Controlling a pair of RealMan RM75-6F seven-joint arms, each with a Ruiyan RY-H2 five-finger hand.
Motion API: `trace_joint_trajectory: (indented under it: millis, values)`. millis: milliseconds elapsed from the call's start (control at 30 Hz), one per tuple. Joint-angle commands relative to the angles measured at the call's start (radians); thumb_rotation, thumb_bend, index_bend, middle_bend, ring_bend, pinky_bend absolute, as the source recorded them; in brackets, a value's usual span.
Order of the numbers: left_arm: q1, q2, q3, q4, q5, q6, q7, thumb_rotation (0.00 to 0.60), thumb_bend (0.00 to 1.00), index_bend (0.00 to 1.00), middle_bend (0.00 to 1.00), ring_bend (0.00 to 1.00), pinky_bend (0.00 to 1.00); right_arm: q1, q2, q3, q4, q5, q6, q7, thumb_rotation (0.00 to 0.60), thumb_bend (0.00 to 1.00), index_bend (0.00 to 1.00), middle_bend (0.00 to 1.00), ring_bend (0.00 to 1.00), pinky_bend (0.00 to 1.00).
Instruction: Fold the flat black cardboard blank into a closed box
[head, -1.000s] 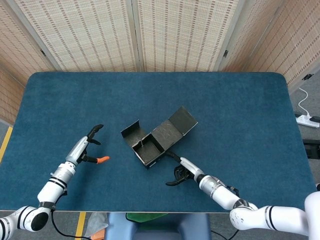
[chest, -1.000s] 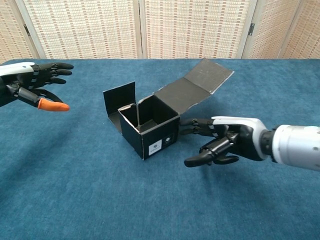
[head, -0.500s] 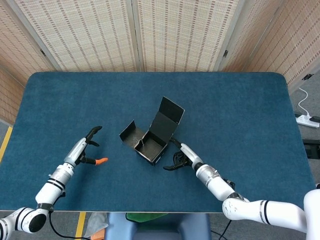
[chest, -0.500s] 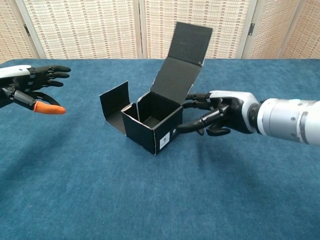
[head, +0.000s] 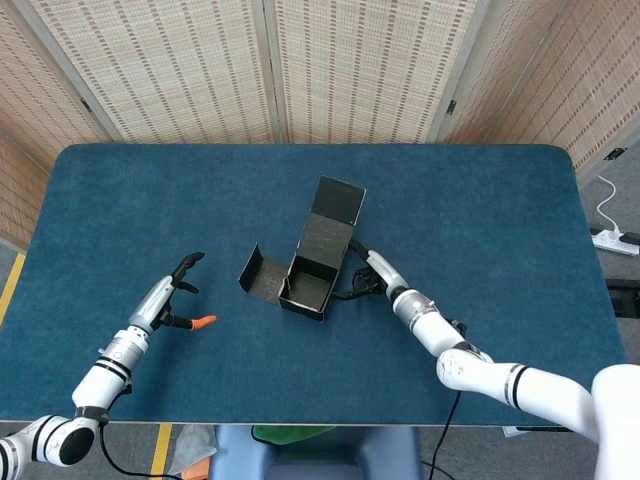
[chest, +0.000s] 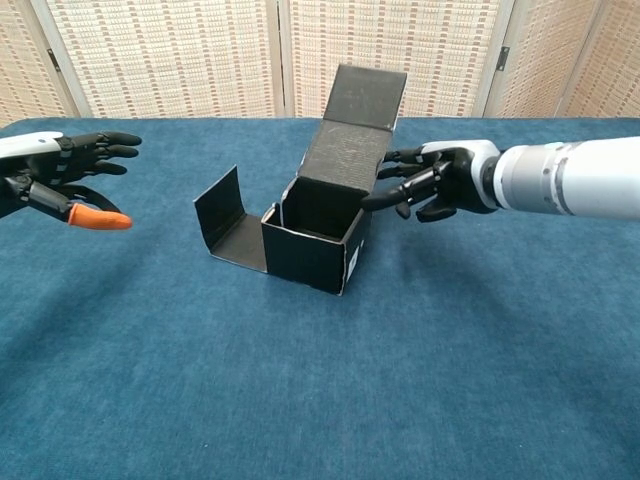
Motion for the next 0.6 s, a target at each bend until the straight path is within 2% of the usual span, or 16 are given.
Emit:
trace_joint_trajectory:
  millis: [33,167,333,467,600]
  values:
    - [0.000,-0.001,0.001,-0.001,0.003,0.001,0.001,0.600,0.20,0.01,0.00,0.01,0.31,-0.011,0.002,0.030,0.026,-0.021,-0.061,0.039,0.600,0.00,0.00,0.00,0.65,1.00]
    - [0.003,-0.002,0.002,0.002,0.007,0.002,-0.004,0.600,0.20,0.01,0.00,0.01,0.31,-0.086,0.030,0.028,-0.049,-0.091,-0.058,0.069,0.600,0.00,0.00,0.00,0.65,1.00]
    - [0.003,-0.006,0.005,0.012,0.014,-0.007,-0.025,0.600,0.20,0.01,0.00,0.01,0.31,-0.191,0.039,-0.005,-0.161,-0.193,0.035,0.078,0.600,0.00,0.00,0.00,0.65,1.00]
    - [0.002,-0.009,0.006,0.015,0.026,-0.009,-0.039,0.600,0.20,0.01,0.00,0.01,0.31,-0.219,-0.006,-0.047,-0.178,-0.236,0.127,0.026,0.600,0.00,0.00,0.00,0.65,1.00]
    - [0.003,-0.008,0.005,0.016,0.037,-0.005,-0.053,0.600,0.20,0.01,0.00,0.01,0.31,-0.209,-0.089,-0.064,-0.146,-0.205,0.218,-0.057,0.600,0.00,0.00,0.00,0.64,1.00]
